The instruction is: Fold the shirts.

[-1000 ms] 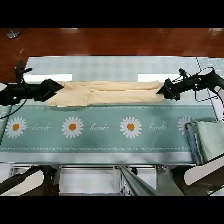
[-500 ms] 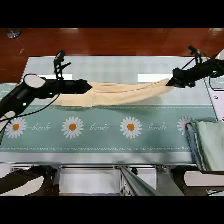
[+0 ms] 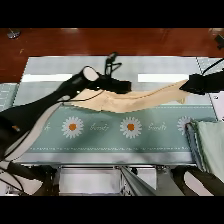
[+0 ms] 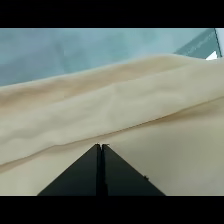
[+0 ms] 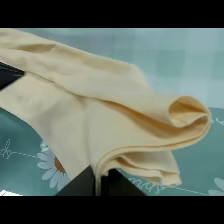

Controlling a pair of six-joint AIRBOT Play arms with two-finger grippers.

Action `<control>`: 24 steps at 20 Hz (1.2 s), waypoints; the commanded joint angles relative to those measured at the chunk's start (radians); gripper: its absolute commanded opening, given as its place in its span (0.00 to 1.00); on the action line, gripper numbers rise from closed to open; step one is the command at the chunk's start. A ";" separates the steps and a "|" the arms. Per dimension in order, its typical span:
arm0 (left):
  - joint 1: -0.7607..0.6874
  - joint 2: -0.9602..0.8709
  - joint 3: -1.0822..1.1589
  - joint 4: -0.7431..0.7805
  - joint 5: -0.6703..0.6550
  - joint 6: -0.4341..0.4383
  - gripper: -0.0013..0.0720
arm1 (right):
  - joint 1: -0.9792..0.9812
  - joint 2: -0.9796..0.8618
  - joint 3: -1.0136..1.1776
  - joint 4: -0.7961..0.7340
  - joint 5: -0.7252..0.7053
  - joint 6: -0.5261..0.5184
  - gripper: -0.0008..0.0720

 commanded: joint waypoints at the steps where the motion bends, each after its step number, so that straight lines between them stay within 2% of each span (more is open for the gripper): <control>1: -0.115 -0.176 0.155 0.002 -0.142 -0.093 0.04 | 0.034 0.060 -0.024 -0.006 -0.003 0.021 0.05; 5: -0.209 -0.204 0.162 0.001 -0.258 -0.095 0.04 | 0.043 0.050 -0.018 0.019 -0.082 0.020 0.05; 8: -0.220 -0.195 0.180 0.004 -0.328 -0.058 0.04 | 0.043 0.011 0.005 0.099 -0.087 -0.007 0.05; 11: -0.091 -0.145 0.223 0.054 -0.382 -0.068 0.04 | 0.049 -0.023 0.039 0.183 -0.082 -0.023 0.05; 14: 0.140 -0.023 0.224 0.074 -0.439 -0.089 0.04 | 0.173 -0.093 0.110 0.174 -0.090 -0.021 0.05; 16: 0.292 0.099 0.196 0.080 -0.488 -0.076 0.04 | 0.276 -0.180 0.190 0.171 -0.118 0.010 0.05; 19: 0.461 0.346 0.031 0.165 -0.476 -0.053 0.04 | 0.410 -0.351 0.356 0.172 -0.134 0.050 0.05; 24: 0.601 0.851 -0.502 0.193 -0.351 -0.014 0.04 | 0.602 -0.651 0.652 0.171 -0.139 0.092 0.05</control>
